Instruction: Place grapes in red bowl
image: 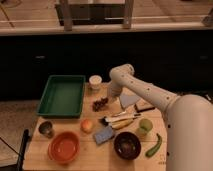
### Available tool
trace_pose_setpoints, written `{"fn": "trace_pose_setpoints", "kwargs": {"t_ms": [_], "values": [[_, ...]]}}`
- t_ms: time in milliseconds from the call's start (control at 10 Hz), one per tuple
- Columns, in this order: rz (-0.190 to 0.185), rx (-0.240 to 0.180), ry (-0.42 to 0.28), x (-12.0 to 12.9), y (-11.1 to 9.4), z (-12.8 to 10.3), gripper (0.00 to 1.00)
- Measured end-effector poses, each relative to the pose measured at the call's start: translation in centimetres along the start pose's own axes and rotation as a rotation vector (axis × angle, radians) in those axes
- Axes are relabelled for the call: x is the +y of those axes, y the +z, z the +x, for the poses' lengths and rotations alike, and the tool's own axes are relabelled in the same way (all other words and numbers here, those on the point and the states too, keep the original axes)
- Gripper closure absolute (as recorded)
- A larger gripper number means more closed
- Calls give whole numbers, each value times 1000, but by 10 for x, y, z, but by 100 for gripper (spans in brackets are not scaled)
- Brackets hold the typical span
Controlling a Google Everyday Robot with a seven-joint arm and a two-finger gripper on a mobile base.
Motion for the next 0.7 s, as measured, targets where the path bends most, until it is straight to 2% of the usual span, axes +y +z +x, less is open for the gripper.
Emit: {"fn": "trace_pose_setpoints", "kwargs": {"t_ms": [100,200,700], "values": [[-1,0,-8,0,1,-1,84],[-2,1,-23,0,1,-2,78],[-5,2,-53,-1,1,-4,69]]}}
